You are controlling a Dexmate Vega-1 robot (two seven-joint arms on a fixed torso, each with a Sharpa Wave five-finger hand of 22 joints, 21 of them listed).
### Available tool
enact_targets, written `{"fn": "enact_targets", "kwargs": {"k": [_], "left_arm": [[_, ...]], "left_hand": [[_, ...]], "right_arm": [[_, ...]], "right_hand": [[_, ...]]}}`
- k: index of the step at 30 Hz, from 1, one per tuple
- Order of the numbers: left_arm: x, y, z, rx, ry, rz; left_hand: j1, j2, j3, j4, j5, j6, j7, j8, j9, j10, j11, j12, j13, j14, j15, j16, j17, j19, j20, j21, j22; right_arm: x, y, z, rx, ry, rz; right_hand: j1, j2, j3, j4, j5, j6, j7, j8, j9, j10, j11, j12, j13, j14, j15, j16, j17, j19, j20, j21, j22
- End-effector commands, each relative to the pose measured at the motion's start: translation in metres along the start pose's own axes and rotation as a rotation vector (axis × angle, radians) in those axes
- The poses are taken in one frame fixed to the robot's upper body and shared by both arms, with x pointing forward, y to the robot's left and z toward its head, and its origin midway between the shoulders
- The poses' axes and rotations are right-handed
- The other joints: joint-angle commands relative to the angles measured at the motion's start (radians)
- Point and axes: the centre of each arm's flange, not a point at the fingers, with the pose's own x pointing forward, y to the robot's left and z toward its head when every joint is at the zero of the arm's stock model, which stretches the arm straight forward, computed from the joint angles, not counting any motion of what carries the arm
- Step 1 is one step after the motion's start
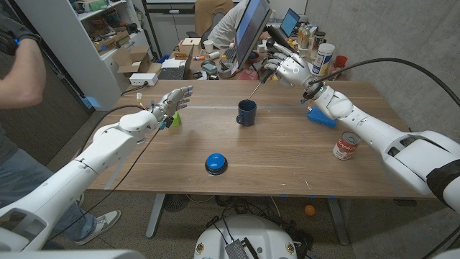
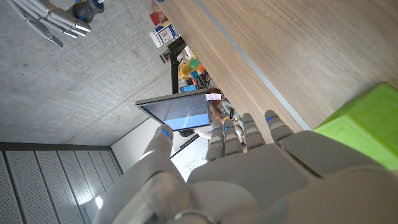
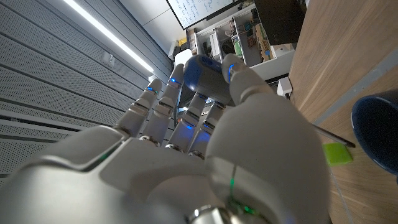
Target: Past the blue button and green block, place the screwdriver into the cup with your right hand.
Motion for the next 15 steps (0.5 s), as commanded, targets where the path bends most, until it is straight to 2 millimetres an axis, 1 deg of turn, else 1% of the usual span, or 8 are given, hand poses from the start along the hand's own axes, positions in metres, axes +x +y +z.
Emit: {"fn": "enact_targets", "kwargs": {"k": [1,8,15], "left_arm": [[0.0057,0.0016,0.0034,0.026,0.007,-0.001],[0.0092,0.0023,0.0026,0.035,0.012,-0.002],[0.0106,0.0038,0.0018,0.049,0.020,0.001]], "left_hand": [[-0.007,0.001,0.003,-0.007,0.007,-0.004,0.001,0.003,0.004,-0.007,0.000,0.001,0.005,-0.008,0.001,0.002,0.005,-0.005,-0.004,0.006,0.003],[-0.007,0.001,0.003,-0.008,0.007,-0.004,0.001,0.003,0.004,-0.008,0.000,0.001,0.005,-0.008,0.000,0.002,0.005,-0.005,-0.004,0.007,0.003],[-0.006,0.002,0.003,-0.008,0.007,-0.004,0.001,0.003,0.004,-0.009,0.000,0.000,0.005,-0.009,0.001,0.002,0.005,-0.006,-0.003,0.007,0.003]], "right_arm": [[-0.0071,0.0074,0.0049,0.003,0.018,0.030],[-0.0092,0.0088,0.0061,-0.032,-0.017,0.037],[-0.0114,0.0125,0.0053,-0.094,-0.097,0.052]], "right_hand": [[0.000,0.033,0.010,0.012,0.002,0.261,0.022,0.052,0.013,0.041,-0.028,0.001,0.006,-0.007,-0.092,-0.002,0.005,-0.007,0.006,-0.001,0.005],[0.000,0.035,0.006,0.012,0.000,0.259,0.022,0.054,0.014,0.040,-0.028,-0.001,0.006,-0.011,-0.094,-0.003,0.009,-0.010,0.003,-0.001,0.005],[0.003,0.038,0.006,0.011,0.001,0.259,0.022,0.057,0.016,0.036,-0.028,-0.004,0.007,-0.020,-0.098,-0.007,0.014,-0.022,-0.001,-0.003,0.005]]}}
